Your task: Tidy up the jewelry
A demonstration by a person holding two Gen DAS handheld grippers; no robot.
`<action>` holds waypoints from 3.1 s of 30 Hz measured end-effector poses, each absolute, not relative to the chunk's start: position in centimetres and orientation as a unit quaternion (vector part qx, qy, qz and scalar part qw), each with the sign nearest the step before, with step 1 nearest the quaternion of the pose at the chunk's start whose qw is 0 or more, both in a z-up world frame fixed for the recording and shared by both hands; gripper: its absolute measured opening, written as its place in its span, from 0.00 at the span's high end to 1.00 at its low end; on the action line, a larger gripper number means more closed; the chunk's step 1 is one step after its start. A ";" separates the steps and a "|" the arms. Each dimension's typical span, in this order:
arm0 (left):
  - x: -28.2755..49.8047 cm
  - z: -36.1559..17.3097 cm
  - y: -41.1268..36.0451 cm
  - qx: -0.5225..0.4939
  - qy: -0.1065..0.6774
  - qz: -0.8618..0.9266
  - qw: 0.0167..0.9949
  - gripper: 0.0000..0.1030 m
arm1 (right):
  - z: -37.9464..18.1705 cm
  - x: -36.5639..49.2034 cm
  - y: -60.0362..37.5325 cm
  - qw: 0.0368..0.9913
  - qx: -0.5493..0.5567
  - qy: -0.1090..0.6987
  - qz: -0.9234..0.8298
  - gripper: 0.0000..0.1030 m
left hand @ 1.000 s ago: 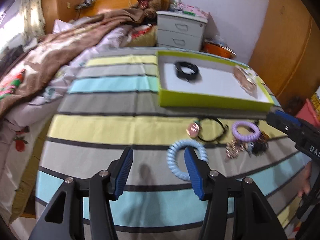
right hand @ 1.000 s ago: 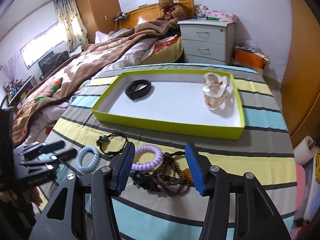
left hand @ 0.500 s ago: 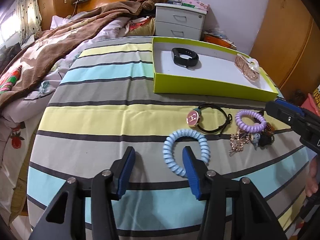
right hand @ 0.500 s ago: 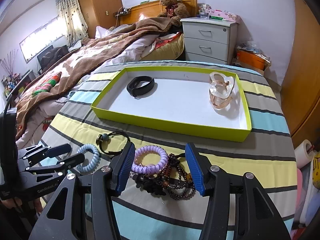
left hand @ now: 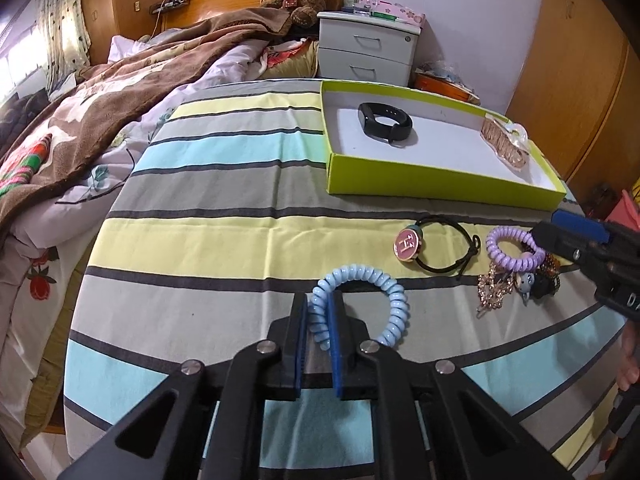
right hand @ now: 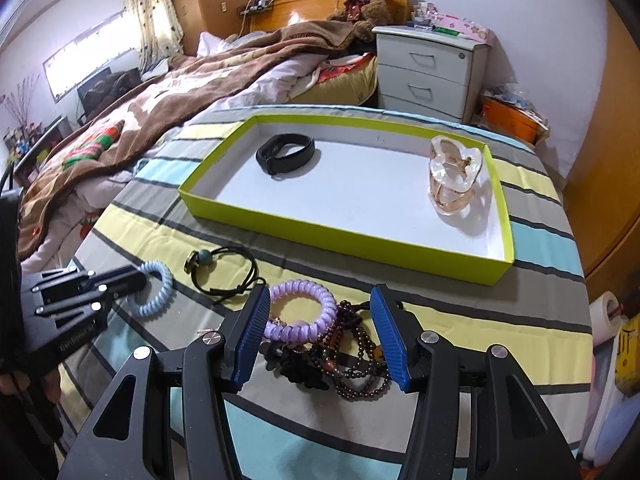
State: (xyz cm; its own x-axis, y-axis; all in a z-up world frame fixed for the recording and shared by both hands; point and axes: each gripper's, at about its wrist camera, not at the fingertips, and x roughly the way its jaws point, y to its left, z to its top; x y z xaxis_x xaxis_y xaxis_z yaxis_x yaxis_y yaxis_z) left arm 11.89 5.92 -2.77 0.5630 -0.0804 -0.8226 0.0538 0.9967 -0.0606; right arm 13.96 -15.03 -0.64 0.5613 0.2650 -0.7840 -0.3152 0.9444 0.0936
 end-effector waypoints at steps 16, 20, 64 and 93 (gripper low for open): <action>12.1 -2.9 7.0 -0.028 0.468 -0.030 0.883 0.90 | -1.9 16.2 -13.4 0.842 -0.098 0.479 0.226 0.59; 12.1 -2.9 7.0 -0.029 0.467 -0.030 0.883 0.90 | -2.2 16.5 -13.2 0.836 -0.106 0.487 0.231 0.62; 10.9 -0.1 7.4 -0.043 0.443 -0.028 0.895 0.90 | 1.5 14.0 -15.5 0.878 -0.041 0.430 0.208 0.90; 12.1 -2.8 7.4 0.009 0.474 -0.011 0.880 0.90 | 1.6 14.4 -15.1 0.883 -0.031 0.420 0.208 0.90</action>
